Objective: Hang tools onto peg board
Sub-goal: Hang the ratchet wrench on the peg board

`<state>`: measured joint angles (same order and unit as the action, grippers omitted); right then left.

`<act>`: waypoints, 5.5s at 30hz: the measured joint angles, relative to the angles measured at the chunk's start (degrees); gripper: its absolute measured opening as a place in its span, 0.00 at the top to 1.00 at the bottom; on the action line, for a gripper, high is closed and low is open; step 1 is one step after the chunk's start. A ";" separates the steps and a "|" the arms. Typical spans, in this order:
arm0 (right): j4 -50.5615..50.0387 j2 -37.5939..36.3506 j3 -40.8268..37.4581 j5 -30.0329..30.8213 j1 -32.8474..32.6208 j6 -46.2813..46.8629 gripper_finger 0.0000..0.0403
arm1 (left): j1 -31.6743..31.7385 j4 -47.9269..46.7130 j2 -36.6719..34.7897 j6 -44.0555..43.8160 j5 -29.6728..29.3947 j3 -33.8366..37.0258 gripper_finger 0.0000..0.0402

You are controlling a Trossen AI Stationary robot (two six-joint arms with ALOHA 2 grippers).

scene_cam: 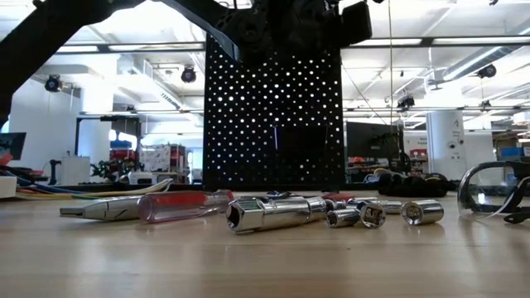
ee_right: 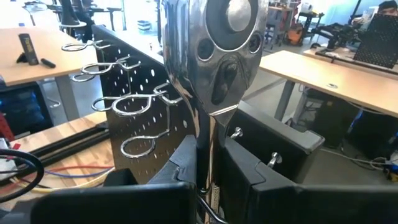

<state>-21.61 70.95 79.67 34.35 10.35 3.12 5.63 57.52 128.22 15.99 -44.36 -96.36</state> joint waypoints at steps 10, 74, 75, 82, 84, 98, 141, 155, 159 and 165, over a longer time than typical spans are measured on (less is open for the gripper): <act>-1.75 -0.49 -0.06 0.24 0.02 0.87 0.91 | 0.02 -1.05 0.00 -0.15 1.17 0.04 0.81; -2.18 -10.15 2.22 -4.83 0.02 -5.62 0.63 | -2.58 12.27 3.12 -7.35 -1.35 9.01 0.81; -2.20 -10.18 2.22 -4.79 0.04 -5.62 0.63 | -2.57 14.71 4.00 -5.62 -1.38 9.01 0.81; -2.29 -10.18 2.22 -4.79 0.02 -5.78 0.65 | -2.69 19.80 6.71 -4.44 -0.82 8.54 0.81; -2.33 -10.18 2.22 -4.79 0.02 -6.01 0.64 | -2.69 18.38 6.58 -4.93 -0.78 8.05 0.81; -2.37 -10.15 2.35 -4.74 0.04 -6.15 0.65 | -2.64 13.46 6.58 -8.21 -0.44 5.84 0.79; -6.64 -10.11 2.41 -7.55 0.02 -5.18 0.67 | -2.29 10.95 6.32 -3.26 0.44 5.77 0.76; -6.36 -13.62 -3.30 -0.13 -3.04 -9.12 0.64 | -2.19 10.80 6.32 -1.03 -0.05 5.86 0.73; -5.56 -15.82 -6.29 1.79 -3.95 -9.24 0.64 | -2.34 10.86 6.32 0.89 -1.70 5.86 0.73; -1.75 -19.33 -11.37 1.81 -4.50 -9.25 0.64 | -3.07 9.27 6.32 3.06 -4.36 5.86 0.71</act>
<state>-23.36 51.62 68.30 36.16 5.85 -6.13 2.56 66.79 134.54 19.04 -48.72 -90.50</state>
